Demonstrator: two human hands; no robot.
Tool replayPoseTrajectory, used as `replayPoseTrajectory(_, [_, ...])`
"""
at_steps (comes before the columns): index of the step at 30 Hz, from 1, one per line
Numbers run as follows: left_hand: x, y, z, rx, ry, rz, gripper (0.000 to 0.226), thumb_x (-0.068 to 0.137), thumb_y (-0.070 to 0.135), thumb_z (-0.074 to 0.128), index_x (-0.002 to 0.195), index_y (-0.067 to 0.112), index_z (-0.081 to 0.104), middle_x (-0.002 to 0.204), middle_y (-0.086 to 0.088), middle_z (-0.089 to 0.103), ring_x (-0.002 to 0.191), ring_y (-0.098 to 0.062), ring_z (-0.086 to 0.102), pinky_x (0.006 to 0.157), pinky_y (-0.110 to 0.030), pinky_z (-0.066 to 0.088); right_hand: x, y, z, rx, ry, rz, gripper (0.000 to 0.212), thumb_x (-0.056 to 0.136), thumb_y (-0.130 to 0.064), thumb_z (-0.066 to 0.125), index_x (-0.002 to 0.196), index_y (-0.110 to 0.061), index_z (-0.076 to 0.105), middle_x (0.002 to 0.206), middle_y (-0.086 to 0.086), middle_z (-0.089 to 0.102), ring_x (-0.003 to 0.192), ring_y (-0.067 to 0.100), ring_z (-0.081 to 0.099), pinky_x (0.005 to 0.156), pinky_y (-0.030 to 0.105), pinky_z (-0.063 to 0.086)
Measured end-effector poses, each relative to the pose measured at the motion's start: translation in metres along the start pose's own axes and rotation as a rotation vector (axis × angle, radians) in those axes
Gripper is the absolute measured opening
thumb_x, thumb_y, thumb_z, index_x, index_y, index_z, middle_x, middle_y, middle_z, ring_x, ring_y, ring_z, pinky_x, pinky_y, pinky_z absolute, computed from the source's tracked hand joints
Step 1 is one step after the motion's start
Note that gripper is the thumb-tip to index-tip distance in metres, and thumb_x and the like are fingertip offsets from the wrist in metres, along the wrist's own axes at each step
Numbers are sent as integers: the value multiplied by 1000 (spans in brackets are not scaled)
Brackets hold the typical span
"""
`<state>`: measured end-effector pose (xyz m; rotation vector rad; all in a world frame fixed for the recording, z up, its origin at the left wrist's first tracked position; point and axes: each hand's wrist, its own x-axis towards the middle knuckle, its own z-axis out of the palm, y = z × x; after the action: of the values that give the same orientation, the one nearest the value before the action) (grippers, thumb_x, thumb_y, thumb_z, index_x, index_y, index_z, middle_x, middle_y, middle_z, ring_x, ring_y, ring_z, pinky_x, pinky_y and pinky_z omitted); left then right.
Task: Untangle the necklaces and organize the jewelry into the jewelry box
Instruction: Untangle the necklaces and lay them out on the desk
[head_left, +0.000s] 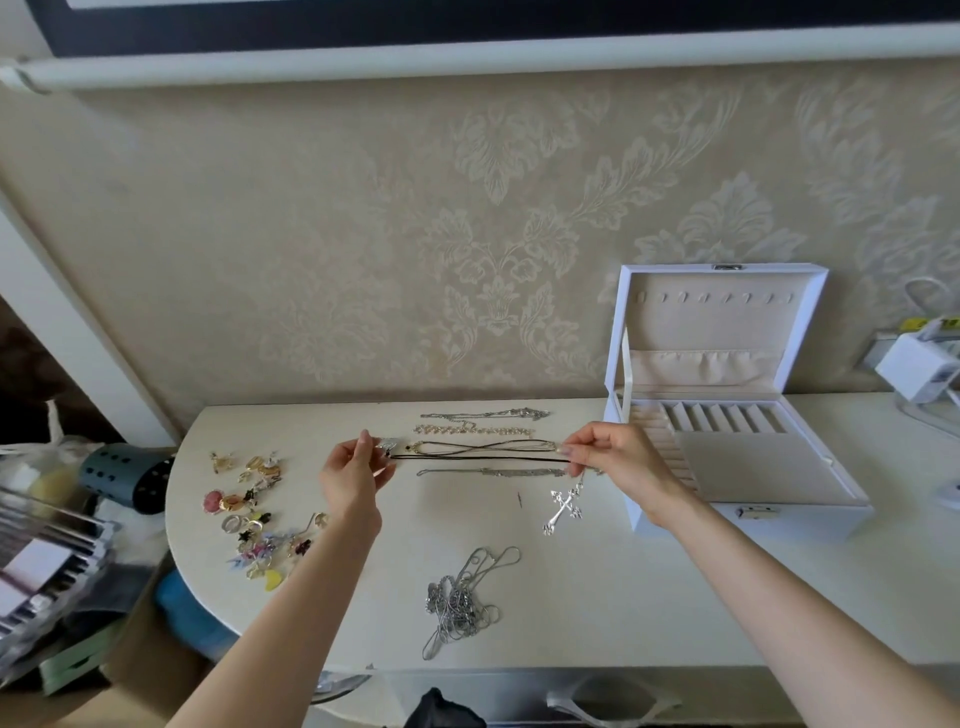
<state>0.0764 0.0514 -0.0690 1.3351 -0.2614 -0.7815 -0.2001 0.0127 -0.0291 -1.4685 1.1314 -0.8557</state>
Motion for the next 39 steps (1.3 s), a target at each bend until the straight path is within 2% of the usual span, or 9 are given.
replayPoseTrajectory(6, [7, -12, -14, 54, 48, -20, 5, 93, 3, 54, 92, -1, 57, 68, -11, 51, 60, -17, 52, 45, -16, 52, 2, 19, 1, 5, 63, 62, 11, 85, 7, 61, 86, 0, 69, 70, 5, 66, 56, 16, 59, 57, 21, 52])
replayPoseTrajectory(11, [12, -25, -26, 131, 13, -10, 13, 90, -6, 54, 79, 1, 55, 70, -14, 54, 56, -21, 57, 44, -17, 51, 12, 32, 8, -48, 203, 97, 22, 86, 10, 56, 77, -6, 67, 66, 7, 61, 53, 18, 55, 50, 22, 48])
replayPoseTrajectory(13, [16, -29, -30, 191, -3, -2, 18, 90, -8, 54, 76, 3, 54, 71, -15, 56, 47, -16, 61, 45, -18, 53, 17, 39, 15, -142, 271, 91, 25, 85, 9, 56, 72, -10, 66, 63, 4, 60, 52, 18, 55, 48, 24, 48])
replayPoseTrajectory(16, [20, -31, -33, 311, 9, 21, 17, 88, -8, 54, 78, 4, 55, 72, -16, 60, 44, -14, 62, 47, -18, 53, 22, 51, 23, -381, 335, 58, 31, 82, 4, 59, 65, -21, 62, 65, -2, 64, 59, 22, 62, 60, 34, 55])
replayPoseTrajectory(22, [22, -32, -31, 585, 60, 134, 13, 87, 7, 64, 77, 9, 56, 66, -11, 62, 53, -22, 60, 70, -38, 56, 23, 67, 34, -703, 356, 67, 22, 86, 0, 48, 85, -10, 67, 91, 3, 69, 80, 23, 63, 59, 26, 42])
replayPoseTrajectory(26, [24, -31, -29, 755, 62, 168, 14, 85, 16, 68, 78, 11, 57, 62, -7, 62, 57, -24, 63, 72, -40, 54, 26, 74, 33, -779, 344, 62, 24, 86, 3, 46, 87, -9, 67, 97, 2, 67, 87, 20, 61, 60, 23, 35])
replayPoseTrajectory(31, [27, -30, -27, 963, 34, 232, 9, 83, 16, 67, 80, 11, 59, 80, -14, 67, 79, -29, 60, 64, -33, 46, 29, 81, 30, -799, 306, 6, 22, 84, 4, 52, 86, -10, 68, 97, 6, 61, 91, 23, 58, 69, 28, 43])
replayPoseTrajectory(36, [26, -26, -24, 1056, 29, 221, 13, 84, 16, 66, 94, 9, 62, 106, -18, 58, 82, -23, 45, 71, -31, 36, 27, 83, 29, -755, 288, -57, 19, 85, 4, 56, 92, -9, 68, 101, 6, 57, 95, 25, 58, 79, 30, 46])
replayPoseTrajectory(39, [20, -25, -25, 1172, -11, 244, 16, 86, 23, 65, 99, 13, 62, 115, -13, 49, 84, -28, 52, 71, -30, 39, 22, 80, 27, -693, 297, -87, 19, 85, 5, 57, 91, -9, 67, 99, 5, 55, 94, 24, 58, 82, 31, 47])
